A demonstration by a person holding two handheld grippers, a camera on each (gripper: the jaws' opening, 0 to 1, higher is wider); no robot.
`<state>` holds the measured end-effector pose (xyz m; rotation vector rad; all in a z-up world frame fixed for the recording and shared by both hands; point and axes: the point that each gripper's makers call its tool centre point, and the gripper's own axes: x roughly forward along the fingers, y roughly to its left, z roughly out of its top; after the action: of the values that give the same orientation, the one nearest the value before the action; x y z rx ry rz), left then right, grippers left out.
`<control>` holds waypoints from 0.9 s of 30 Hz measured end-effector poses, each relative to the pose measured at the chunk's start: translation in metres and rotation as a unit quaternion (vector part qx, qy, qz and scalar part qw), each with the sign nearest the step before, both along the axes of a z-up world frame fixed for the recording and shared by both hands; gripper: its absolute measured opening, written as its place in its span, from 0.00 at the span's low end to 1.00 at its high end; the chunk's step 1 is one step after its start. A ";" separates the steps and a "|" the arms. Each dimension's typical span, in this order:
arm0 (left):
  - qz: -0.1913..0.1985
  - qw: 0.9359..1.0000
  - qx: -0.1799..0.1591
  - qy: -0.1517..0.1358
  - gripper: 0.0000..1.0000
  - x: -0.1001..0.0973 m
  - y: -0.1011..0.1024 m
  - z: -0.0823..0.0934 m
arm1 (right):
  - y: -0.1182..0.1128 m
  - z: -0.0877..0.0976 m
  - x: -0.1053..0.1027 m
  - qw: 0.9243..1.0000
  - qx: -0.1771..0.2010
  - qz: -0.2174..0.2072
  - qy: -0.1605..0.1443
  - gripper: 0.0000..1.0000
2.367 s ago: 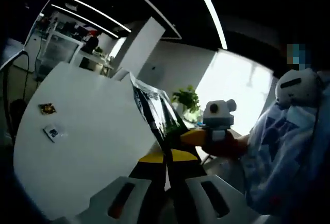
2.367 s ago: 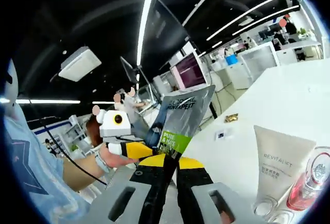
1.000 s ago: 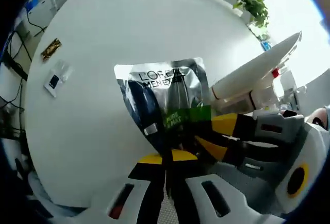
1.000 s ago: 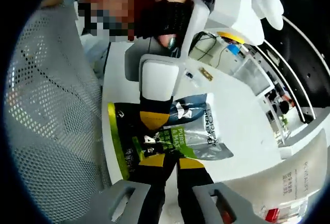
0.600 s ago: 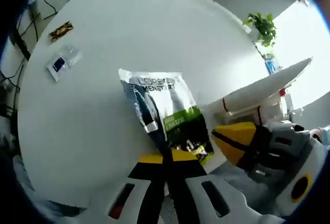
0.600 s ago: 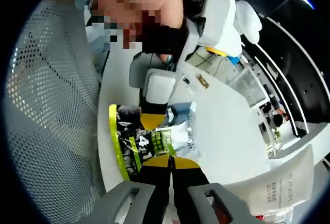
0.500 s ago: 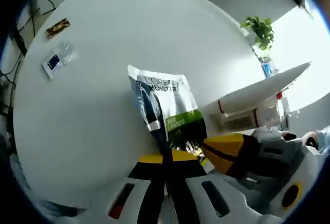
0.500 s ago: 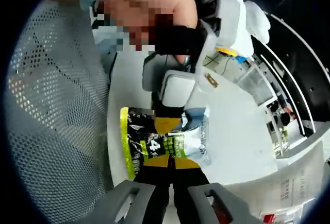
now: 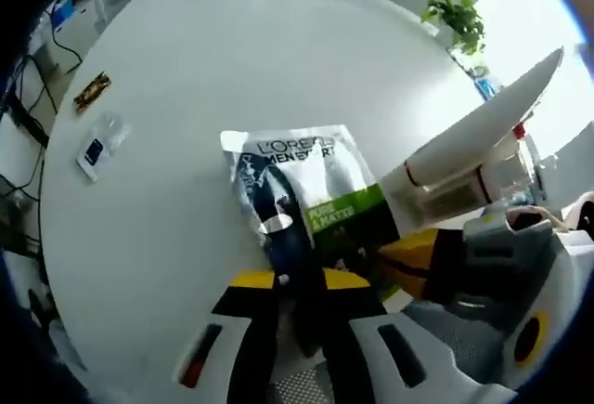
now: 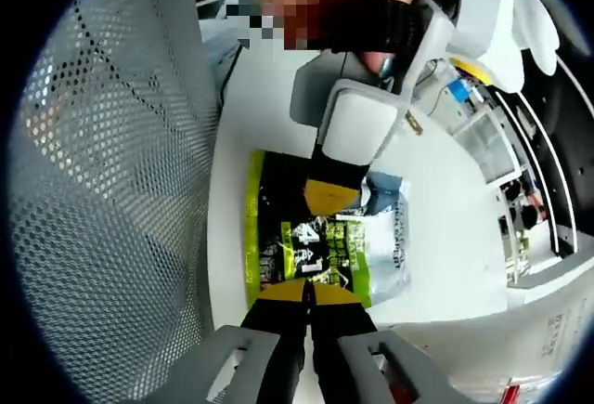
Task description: Arrange the skincare products in the storage area until every visible bottle or jar stands upright without overlapping.
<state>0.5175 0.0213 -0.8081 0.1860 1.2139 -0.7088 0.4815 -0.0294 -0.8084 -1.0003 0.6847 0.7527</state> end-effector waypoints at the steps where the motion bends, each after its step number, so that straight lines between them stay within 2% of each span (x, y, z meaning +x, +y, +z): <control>1: 0.004 1.000 0.002 -0.002 0.16 0.002 0.002 0.000 | 0.000 0.000 0.000 1.000 -0.004 0.003 -0.002 0.00; 4: 0.020 0.999 0.014 -0.023 0.17 0.011 0.011 0.004 | 0.000 0.000 0.000 1.000 -0.011 0.009 -0.006 0.00; 6: 0.027 0.998 0.028 -0.054 0.12 0.020 0.018 0.008 | 0.000 0.000 0.000 1.000 -0.012 0.009 -0.007 0.00; 8: 0.026 0.996 0.046 -0.070 0.09 0.024 0.025 0.009 | -0.001 0.000 0.000 1.000 -0.011 0.009 -0.007 0.00; 9: 0.031 0.996 0.047 -0.073 0.09 0.025 0.026 0.011 | -0.001 0.000 0.000 1.000 -0.009 0.008 -0.006 0.00; 11: 0.026 0.994 0.045 -0.093 0.01 0.028 0.025 0.018 | -0.001 0.000 0.000 1.000 -0.010 0.009 -0.005 0.00; 13: 0.019 0.993 0.032 -0.107 0.01 0.032 0.020 0.022 | -0.001 -0.001 0.000 1.000 -0.010 0.010 -0.005 0.00; 14: 0.004 0.994 0.009 -0.106 0.01 0.029 0.010 0.023 | -0.002 -0.001 -0.001 1.000 -0.012 0.011 -0.005 0.00; 15: -0.003 0.996 -0.002 -0.093 0.01 0.024 0.004 0.022 | -0.002 -0.001 -0.001 1.000 -0.012 0.011 -0.004 0.00; 16: -0.015 0.998 -0.005 -0.068 0.01 0.014 -0.001 0.018 | -0.002 -0.001 -0.001 1.000 -0.012 0.011 -0.003 0.00; 18: -0.034 0.998 0.015 -0.052 0.02 0.007 0.000 0.009 | -0.002 -0.001 0.000 1.000 -0.011 0.010 0.000 0.00; 21: -0.079 0.993 0.085 -0.024 0.02 -0.007 0.012 -0.010 | -0.003 -0.001 -0.001 1.000 -0.015 0.010 0.011 0.00; 22: -0.089 0.992 0.088 -0.029 0.02 -0.007 0.012 -0.011 | -0.003 -0.001 -0.001 1.000 -0.017 0.011 0.014 0.00; 23: -0.080 0.993 0.071 -0.041 0.02 -0.005 0.006 -0.006 | -0.003 -0.001 -0.001 0.999 -0.022 0.013 0.019 0.00; 27: -0.063 0.996 0.054 -0.037 0.02 -0.004 0.008 -0.005 | -0.002 -0.002 -0.001 0.998 -0.050 0.018 0.024 0.00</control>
<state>0.5139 0.0296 -0.8130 0.3789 1.1786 -0.7404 0.4804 -0.0313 -0.8106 -1.0910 0.7526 0.7824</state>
